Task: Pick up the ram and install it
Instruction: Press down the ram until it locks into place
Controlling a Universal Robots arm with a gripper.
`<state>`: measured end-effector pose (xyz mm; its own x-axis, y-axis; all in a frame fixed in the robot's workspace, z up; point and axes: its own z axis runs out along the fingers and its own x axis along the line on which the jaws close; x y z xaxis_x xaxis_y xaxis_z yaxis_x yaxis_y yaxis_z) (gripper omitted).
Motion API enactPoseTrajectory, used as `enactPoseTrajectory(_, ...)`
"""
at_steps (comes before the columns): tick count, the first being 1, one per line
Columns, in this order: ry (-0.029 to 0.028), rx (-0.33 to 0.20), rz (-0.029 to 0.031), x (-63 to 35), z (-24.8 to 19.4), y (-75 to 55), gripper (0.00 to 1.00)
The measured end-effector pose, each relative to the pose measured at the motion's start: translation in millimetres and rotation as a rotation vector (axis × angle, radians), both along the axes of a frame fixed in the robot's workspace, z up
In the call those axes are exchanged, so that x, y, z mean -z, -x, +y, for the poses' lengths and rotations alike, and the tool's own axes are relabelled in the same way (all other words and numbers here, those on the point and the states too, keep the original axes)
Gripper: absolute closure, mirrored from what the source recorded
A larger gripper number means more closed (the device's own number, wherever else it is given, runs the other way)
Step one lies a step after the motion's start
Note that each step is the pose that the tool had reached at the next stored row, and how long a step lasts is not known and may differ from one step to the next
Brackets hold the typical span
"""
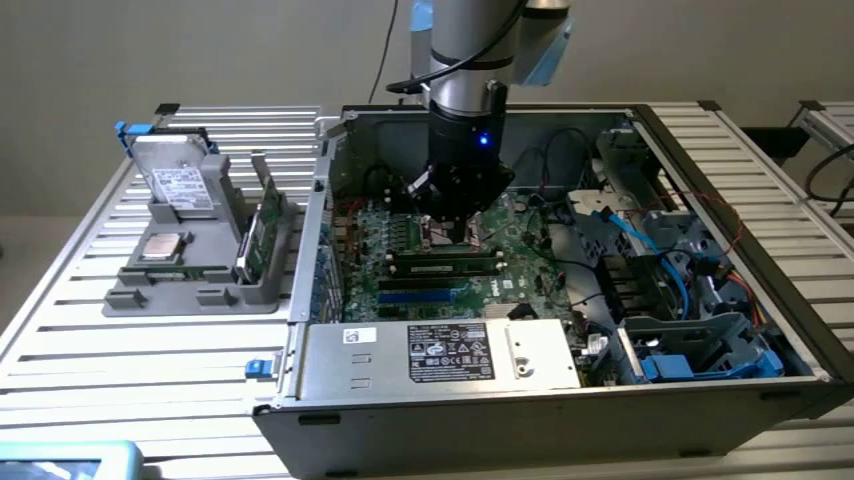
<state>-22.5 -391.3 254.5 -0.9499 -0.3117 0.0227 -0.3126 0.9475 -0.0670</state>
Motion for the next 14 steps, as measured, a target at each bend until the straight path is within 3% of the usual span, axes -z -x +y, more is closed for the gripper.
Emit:
enactPoseTrajectory(7, 0.0, 0.078, -0.0113, 0.0, 0.0, 0.0, 0.89)
enactPoseTrajectory(14, 0.0021, 0.15, -0.018, 0.0, 0.0, 0.1, 0.89)
